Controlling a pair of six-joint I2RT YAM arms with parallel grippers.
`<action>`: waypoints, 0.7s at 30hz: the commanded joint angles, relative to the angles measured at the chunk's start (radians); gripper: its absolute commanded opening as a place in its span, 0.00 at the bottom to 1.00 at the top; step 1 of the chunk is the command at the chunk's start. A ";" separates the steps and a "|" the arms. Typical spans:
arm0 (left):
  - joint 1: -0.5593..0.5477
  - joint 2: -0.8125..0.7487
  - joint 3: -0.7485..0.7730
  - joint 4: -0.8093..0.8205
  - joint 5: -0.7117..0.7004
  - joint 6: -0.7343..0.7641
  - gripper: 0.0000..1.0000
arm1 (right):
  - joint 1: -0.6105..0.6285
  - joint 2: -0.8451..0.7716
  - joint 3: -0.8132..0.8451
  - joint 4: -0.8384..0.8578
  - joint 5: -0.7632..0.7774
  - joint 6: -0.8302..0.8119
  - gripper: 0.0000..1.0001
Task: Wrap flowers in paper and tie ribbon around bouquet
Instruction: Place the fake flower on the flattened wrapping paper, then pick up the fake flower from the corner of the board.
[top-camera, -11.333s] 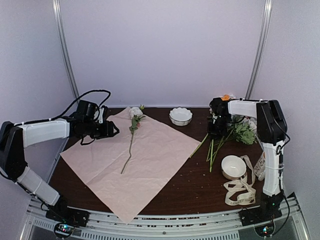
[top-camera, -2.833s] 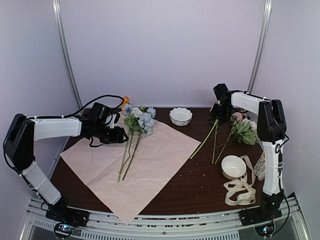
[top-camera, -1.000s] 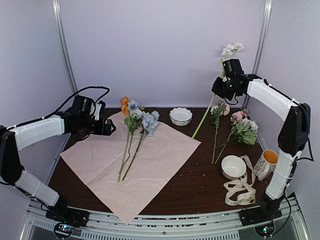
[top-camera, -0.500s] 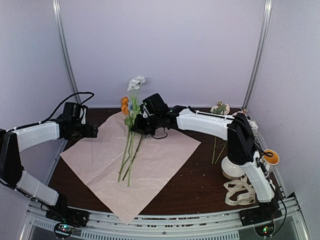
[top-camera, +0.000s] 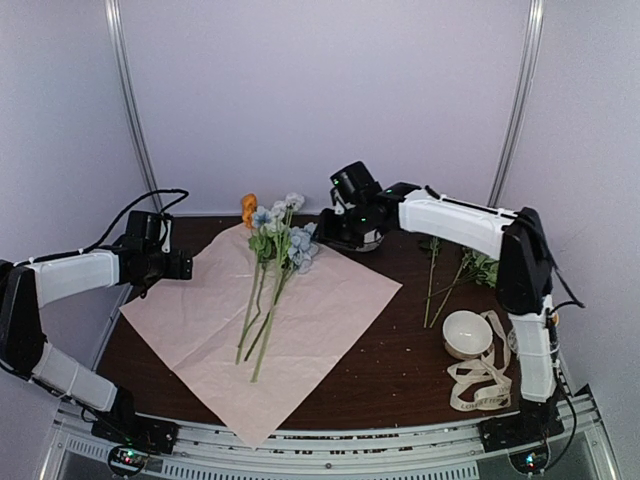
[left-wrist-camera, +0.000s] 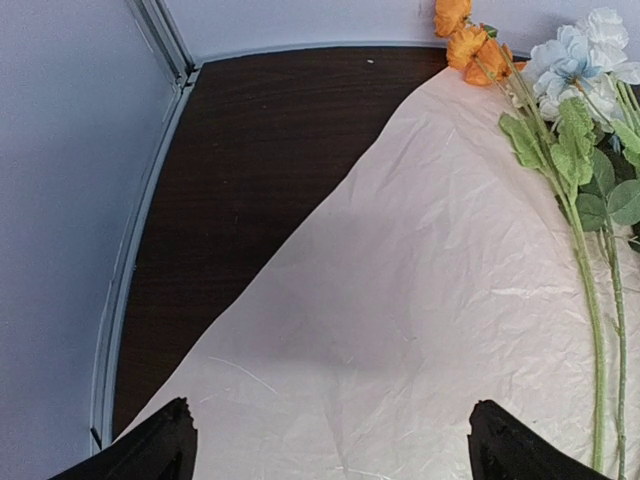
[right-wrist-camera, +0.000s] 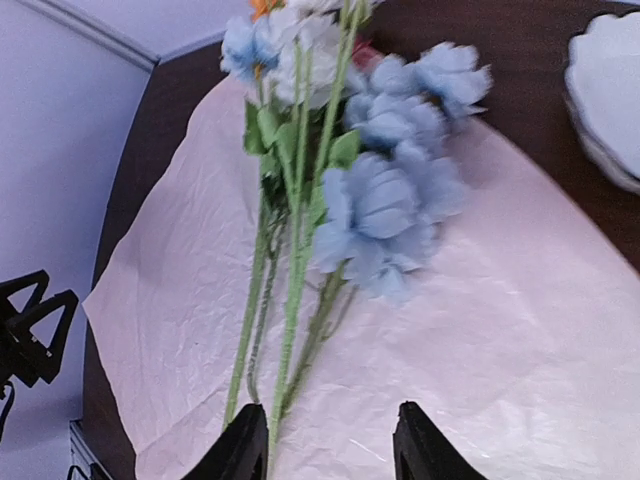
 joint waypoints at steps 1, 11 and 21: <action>0.003 -0.022 -0.009 0.039 -0.008 0.016 0.98 | -0.202 -0.286 -0.318 -0.047 0.174 -0.009 0.42; 0.002 -0.025 -0.001 0.025 0.002 0.019 0.98 | -0.566 -0.536 -0.897 0.189 0.181 0.288 0.43; 0.003 -0.033 0.002 0.019 0.005 0.024 0.98 | -0.672 -0.440 -0.924 0.213 0.112 0.447 0.46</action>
